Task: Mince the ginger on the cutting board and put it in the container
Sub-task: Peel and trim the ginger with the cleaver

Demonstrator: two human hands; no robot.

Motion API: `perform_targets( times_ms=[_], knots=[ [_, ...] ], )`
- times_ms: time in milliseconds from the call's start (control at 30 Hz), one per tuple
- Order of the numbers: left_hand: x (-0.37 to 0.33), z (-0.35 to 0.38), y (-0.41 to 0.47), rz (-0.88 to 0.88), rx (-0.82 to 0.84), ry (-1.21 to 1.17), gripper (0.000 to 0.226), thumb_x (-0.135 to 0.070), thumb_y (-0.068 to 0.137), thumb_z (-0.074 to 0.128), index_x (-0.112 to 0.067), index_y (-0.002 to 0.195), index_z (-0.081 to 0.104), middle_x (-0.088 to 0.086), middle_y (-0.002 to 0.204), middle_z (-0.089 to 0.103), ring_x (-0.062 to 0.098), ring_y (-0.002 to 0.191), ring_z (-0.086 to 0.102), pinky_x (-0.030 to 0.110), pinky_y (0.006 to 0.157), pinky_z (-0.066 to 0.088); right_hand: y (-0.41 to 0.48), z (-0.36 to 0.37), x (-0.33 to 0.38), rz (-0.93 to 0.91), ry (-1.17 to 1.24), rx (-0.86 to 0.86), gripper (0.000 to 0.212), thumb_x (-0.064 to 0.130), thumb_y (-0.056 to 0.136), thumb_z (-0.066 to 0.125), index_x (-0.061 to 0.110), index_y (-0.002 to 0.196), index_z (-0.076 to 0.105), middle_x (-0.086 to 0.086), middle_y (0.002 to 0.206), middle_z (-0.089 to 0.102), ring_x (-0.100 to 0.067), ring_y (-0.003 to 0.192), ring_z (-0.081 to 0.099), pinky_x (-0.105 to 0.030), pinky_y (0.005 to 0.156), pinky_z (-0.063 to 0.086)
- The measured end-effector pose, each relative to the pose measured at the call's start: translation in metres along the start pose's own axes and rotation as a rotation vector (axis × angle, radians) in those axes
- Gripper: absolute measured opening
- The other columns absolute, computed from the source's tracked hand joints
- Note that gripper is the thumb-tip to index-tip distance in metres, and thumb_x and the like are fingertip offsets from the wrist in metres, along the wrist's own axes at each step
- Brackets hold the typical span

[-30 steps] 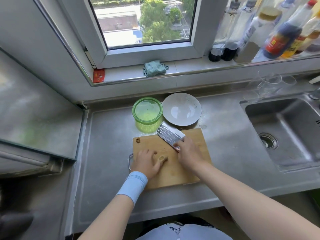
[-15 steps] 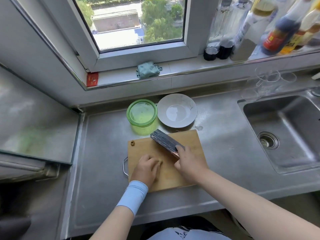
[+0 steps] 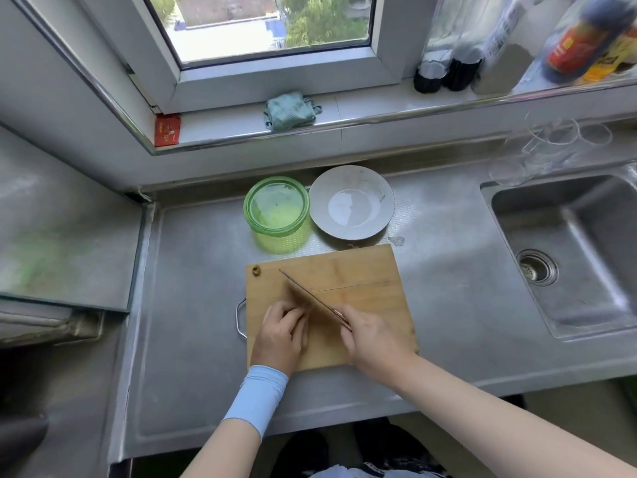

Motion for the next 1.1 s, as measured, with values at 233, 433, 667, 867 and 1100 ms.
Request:
perform_targets(
  times_ms=[233,433,667,867,1100],
  knots=[
    [-0.007,0.010,0.009,0.026,0.062,0.086,0.028,-0.027,0.089,0.054,-0.011,0.079,0.074,0.003,0.076,0.061,0.019,0.076,0.053,0.033,0.062,0.051,-0.003,0.000,0.005,0.015,-0.016,0.032,0.034,0.034,0.102,0.040,0.036,0.135,0.041,0.003,0.113,0.067,-0.029,0.100,0.061,-0.037,0.071,0.045],
    [0.011,-0.006,-0.007,-0.149,0.061,-0.020,0.014,-0.015,0.080,0.077,-0.013,0.082,0.063,-0.004,0.085,0.054,0.013,0.078,0.050,0.018,0.076,0.041,-0.001,-0.001,0.005,0.037,0.003,0.045,0.032,0.036,0.102,0.040,0.039,0.134,0.043,0.002,0.113,0.068,-0.030,0.100,0.062,-0.038,0.073,0.048],
    [0.010,0.001,-0.009,-0.071,0.163,-0.081,0.010,-0.020,0.080,0.076,-0.015,0.087,0.071,-0.007,0.090,0.060,0.009,0.080,0.056,0.025,0.072,0.051,0.007,-0.003,0.002,0.080,0.011,0.082,0.023,0.038,0.102,0.040,0.033,0.124,0.047,-0.009,0.102,0.069,-0.037,0.095,0.062,-0.040,0.071,0.046],
    [0.003,-0.011,-0.007,-0.026,0.096,-0.036,0.002,-0.012,0.082,0.071,-0.011,0.082,0.070,0.000,0.083,0.057,0.015,0.078,0.053,0.021,0.073,0.045,0.002,-0.009,0.017,0.050,-0.005,0.070,0.026,0.039,0.102,0.037,0.039,0.128,0.041,-0.005,0.096,0.069,-0.033,0.089,0.062,-0.039,0.068,0.047],
    [0.006,-0.003,-0.010,-0.005,0.059,-0.033,0.010,-0.006,0.072,0.081,-0.012,0.077,0.075,0.001,0.078,0.066,0.014,0.077,0.055,0.021,0.071,0.046,-0.010,-0.021,0.030,0.005,-0.045,0.020,0.031,0.035,0.103,0.039,0.038,0.133,0.042,-0.001,0.097,0.070,-0.029,0.088,0.064,-0.038,0.066,0.048]
  ],
)
Point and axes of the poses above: each hand's wrist, its own y-axis towards the middle knuckle, its own z-axis out of the palm, x = y × z, the point moved 10 cm from there along y, towards the middle knuckle
